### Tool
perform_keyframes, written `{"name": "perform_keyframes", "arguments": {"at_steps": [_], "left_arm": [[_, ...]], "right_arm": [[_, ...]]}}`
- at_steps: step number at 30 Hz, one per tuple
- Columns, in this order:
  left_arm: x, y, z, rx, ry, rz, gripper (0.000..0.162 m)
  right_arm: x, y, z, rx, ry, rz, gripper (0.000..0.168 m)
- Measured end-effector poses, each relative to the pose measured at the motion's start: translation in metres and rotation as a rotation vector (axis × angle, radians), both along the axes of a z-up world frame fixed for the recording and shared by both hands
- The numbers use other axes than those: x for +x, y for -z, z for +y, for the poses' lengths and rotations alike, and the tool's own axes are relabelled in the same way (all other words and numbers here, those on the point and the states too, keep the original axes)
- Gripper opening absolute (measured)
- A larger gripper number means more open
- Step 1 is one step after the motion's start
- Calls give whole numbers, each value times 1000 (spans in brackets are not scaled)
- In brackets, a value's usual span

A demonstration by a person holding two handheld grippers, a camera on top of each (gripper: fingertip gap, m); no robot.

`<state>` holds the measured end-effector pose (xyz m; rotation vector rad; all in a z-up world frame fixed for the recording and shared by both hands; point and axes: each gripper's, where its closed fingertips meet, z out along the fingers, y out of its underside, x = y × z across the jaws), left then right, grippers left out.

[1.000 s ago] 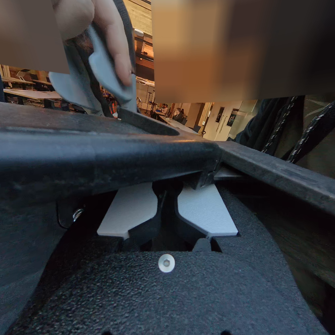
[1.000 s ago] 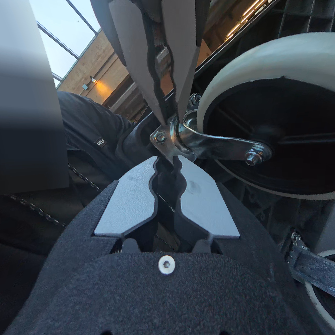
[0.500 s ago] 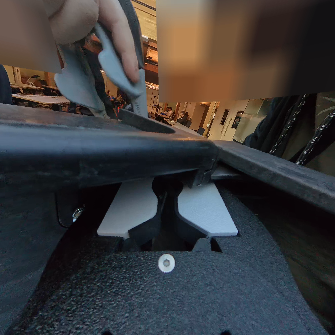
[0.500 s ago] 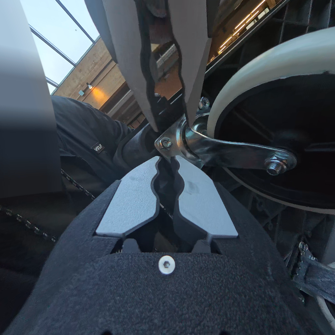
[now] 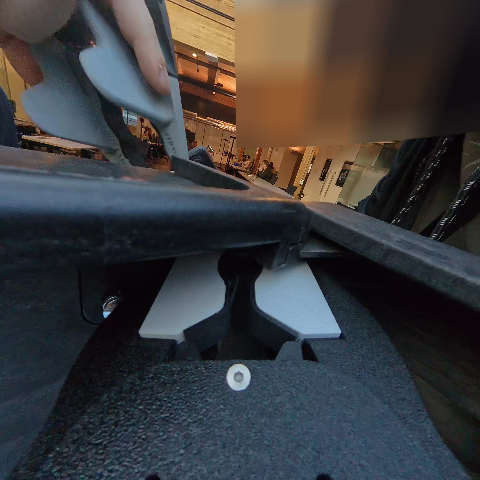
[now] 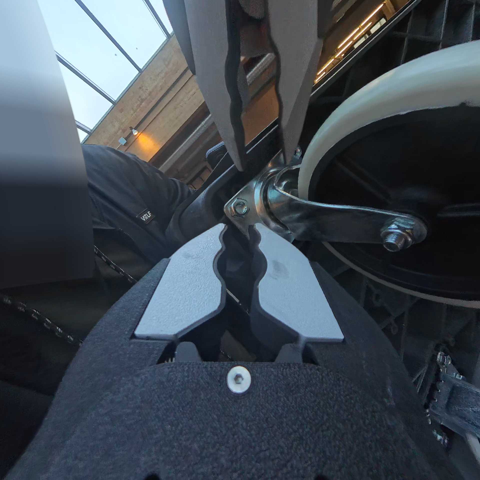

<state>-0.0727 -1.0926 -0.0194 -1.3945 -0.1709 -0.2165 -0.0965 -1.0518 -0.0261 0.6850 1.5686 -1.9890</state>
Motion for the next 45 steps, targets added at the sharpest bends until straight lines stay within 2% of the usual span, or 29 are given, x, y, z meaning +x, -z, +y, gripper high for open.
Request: {"name": "perform_keyframes", "arguments": {"at_steps": [7,12,17,30,32,34,38,41,45], "left_arm": [[0,0,0,-3,-1,-2,9],[0,0,0,-11,-6,0,10],[-1,0,0,-6,-3,2,10],[0,0,0,2,0,-5,9],[-1,0,0,4,3,-8,9],[-1,0,0,6,7,-8,9],[-1,0,0,4,12,-5,9],[-1,0,0,-1,15,-2,9],[-1,0,0,1,17,-9,9]], "right_arm": [[0,-7,-1,-96,-51,-65,17],[-2,-4,-6,-72,2,-166,12],[-5,-8,-8,-115,-18,-273,22],[-3,-9,-9,-29,-42,-271,20],[-2,-8,-7,12,-44,-190,16],[-7,-10,3,50,11,-10,12],[-13,4,11,277,55,495,18],[-10,6,2,342,55,856,20],[-12,-1,-6,310,72,1078,23]]}}
